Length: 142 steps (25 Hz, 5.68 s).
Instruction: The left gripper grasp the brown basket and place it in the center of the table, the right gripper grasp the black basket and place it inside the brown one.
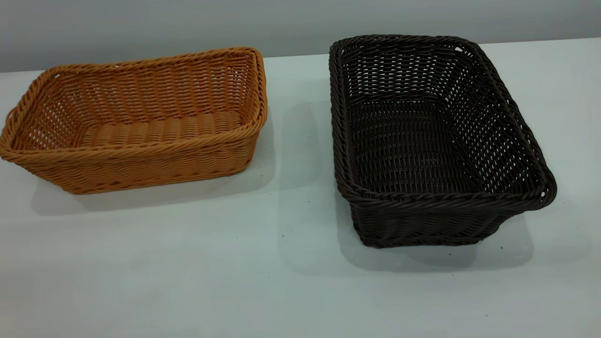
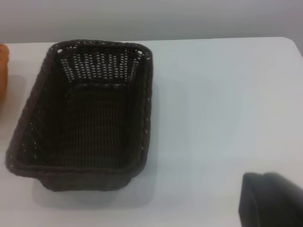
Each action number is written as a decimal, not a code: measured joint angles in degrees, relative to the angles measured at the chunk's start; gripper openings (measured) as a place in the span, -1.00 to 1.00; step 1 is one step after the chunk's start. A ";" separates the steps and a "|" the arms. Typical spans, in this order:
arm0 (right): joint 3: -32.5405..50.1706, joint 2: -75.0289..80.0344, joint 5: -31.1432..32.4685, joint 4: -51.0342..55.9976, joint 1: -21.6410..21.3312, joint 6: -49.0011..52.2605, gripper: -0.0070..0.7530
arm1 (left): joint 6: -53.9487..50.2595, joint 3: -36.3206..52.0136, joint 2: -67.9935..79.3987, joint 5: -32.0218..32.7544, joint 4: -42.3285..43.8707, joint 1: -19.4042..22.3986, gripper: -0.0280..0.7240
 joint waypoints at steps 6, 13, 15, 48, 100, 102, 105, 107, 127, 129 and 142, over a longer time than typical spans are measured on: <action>-3.19 3.92 4.31 6.89 0.00 -0.59 -0.79 | 10.01 -4.64 2.18 -4.72 -5.09 0.00 -0.62; -4.29 15.29 3.33 26.88 0.00 -4.88 -0.18 | 23.57 -8.13 9.65 -12.13 -6.08 -2.37 0.19; -4.29 18.67 3.33 32.80 0.00 -8.22 -0.01 | 25.37 -8.13 12.50 -13.56 -5.90 -4.35 0.38; 3.83 50.31 -11.23 63.93 0.36 4.43 0.23 | 25.37 -12.22 51.28 -24.69 3.84 -26.25 0.52; -7.62 98.24 -60.35 83.48 46.83 26.86 0.23 | 27.32 -16.10 53.43 -23.65 -0.37 -26.25 0.52; -7.62 98.24 -63.10 84.91 46.83 27.11 0.23 | 27.32 -16.10 53.43 -23.59 -0.37 -26.25 0.52; -7.62 98.69 -66.67 85.09 46.83 27.11 0.23 | 27.32 -16.10 53.43 -23.59 -0.37 -26.25 0.52; -7.62 99.73 -66.82 85.09 46.79 27.11 0.23 | 27.32 -16.10 53.43 -23.52 -0.37 -26.25 0.52; -10.71 110.59 -64.79 84.76 46.79 26.99 -0.02 | 27.21 -16.10 53.40 -17.56 -0.43 -26.25 0.46; -10.71 110.59 -64.79 84.76 46.79 26.99 -0.30 | 27.21 -16.10 53.40 -17.56 -0.43 -26.25 0.44; -10.66 110.41 -59.01 84.84 46.59 23.76 -0.39 | 27.80 -16.01 59.64 -17.22 7.36 -26.25 0.43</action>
